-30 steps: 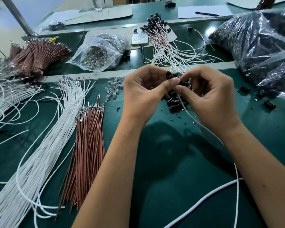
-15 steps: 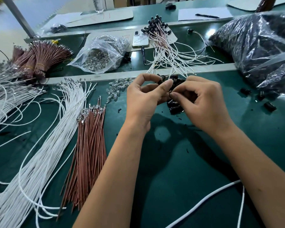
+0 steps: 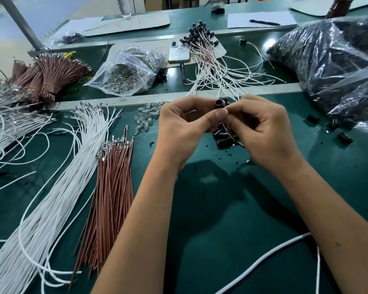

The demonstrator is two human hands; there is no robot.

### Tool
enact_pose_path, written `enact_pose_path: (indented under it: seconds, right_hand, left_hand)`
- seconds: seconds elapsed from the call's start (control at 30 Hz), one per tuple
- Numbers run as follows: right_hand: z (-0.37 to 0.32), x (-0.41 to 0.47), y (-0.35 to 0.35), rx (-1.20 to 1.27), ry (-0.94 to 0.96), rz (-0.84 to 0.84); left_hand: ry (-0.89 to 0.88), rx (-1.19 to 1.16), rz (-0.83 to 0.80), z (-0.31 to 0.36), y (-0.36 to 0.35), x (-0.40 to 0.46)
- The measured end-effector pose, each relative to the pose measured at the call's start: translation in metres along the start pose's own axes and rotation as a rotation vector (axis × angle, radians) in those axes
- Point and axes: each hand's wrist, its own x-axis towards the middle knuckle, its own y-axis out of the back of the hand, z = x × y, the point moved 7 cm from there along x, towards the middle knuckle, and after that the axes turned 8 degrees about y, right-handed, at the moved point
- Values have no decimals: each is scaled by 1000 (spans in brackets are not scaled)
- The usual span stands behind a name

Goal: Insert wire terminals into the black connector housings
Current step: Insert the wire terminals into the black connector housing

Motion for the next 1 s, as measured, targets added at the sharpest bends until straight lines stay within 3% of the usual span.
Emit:
enact_pose_path:
  seconds: [0.17, 0.4, 1.0]
  right_hand:
    - [-14, 0, 6, -105, 147, 86]
    - [-23, -3, 13, -134, 221, 205]
    - [-17, -2, 8, -117, 195, 87]
  left_hand:
    - [-185, 46, -71, 16, -10, -6]
    - [-303, 75, -127, 29, -17, -11]
    - [-183, -50, -128, 17, -8, -4]
